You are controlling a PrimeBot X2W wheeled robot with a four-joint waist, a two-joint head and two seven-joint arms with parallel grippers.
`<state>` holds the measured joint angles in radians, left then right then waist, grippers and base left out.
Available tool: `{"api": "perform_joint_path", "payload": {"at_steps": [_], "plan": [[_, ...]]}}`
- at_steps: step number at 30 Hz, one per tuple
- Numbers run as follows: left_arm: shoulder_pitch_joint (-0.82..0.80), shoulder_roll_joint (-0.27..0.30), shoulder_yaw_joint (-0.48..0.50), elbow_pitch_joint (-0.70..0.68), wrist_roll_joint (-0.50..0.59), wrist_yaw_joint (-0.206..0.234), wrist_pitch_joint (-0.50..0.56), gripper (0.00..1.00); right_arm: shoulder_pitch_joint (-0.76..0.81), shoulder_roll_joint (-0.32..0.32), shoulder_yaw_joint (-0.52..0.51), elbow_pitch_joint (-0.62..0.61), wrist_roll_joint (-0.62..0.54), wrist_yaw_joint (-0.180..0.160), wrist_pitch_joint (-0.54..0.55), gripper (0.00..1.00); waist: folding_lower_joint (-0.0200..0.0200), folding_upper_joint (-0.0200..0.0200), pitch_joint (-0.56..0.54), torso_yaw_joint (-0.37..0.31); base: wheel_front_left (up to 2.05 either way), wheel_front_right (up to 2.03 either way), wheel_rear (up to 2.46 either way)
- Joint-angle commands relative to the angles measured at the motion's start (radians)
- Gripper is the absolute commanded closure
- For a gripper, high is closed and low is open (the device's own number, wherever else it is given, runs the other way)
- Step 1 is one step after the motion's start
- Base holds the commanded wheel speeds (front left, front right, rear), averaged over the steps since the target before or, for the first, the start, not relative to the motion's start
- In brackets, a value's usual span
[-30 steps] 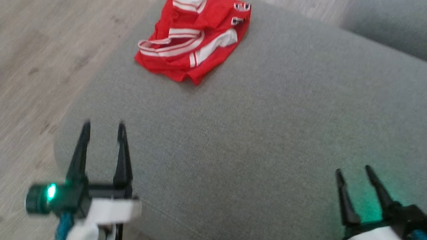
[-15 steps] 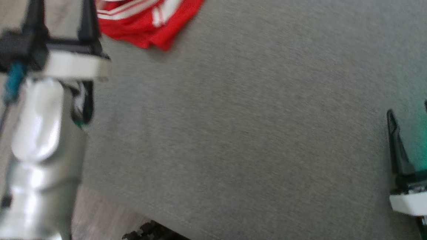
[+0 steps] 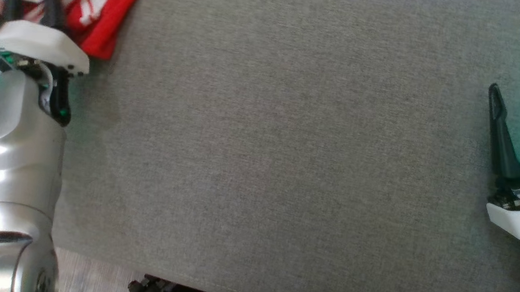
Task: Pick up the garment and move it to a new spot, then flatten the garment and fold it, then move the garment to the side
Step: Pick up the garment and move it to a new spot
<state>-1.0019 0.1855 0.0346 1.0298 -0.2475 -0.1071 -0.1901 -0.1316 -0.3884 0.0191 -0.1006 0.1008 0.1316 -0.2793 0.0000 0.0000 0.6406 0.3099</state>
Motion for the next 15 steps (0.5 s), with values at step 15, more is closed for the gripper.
{"api": "perform_joint_path", "payload": {"at_steps": [15], "plan": [[-0.019,0.131,-0.062,-0.405,0.049,-0.023,-0.071,1.0,0.028,0.102,0.126,0.157,0.027,-0.001,0.018,0.0,0.0,0.0,-0.253,-0.075,0.0,0.0,0.0]]}}
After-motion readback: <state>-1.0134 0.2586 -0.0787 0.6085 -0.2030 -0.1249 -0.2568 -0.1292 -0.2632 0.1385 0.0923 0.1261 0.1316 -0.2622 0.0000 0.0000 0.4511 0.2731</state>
